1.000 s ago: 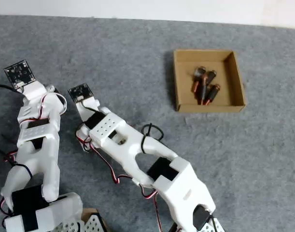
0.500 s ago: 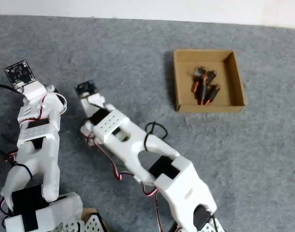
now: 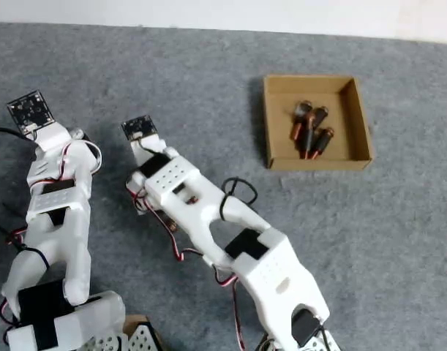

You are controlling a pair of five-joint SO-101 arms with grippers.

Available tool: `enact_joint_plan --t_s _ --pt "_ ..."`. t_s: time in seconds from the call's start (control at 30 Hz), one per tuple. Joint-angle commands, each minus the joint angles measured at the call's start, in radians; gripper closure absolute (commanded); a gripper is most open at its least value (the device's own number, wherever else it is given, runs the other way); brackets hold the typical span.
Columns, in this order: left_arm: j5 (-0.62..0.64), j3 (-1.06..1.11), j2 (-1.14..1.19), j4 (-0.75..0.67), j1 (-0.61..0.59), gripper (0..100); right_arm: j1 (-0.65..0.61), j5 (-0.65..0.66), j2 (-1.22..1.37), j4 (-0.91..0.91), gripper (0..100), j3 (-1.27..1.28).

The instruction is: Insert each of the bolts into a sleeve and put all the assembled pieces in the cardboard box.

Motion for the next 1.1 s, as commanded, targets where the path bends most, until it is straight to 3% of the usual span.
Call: enact_joint_plan --t_s 0.0,0.33,0.67,1.07 --pt "0.011 -0.061 -0.002 0.002 -0.007 99 0.059 0.006 -0.008 0.139 99.5 -0.173" --pt "0.011 -0.061 -0.002 0.0 -0.005 99 0.197 0.011 -0.007 0.306 99.5 -0.415" --pt "0.011 -0.061 -0.002 0.0 0.01 99 0.228 0.011 -0.01 0.311 99.5 -0.432" --pt "0.003 -0.061 -0.002 0.0 0.077 99 0.444 0.011 -0.173 0.311 99.5 -0.495"
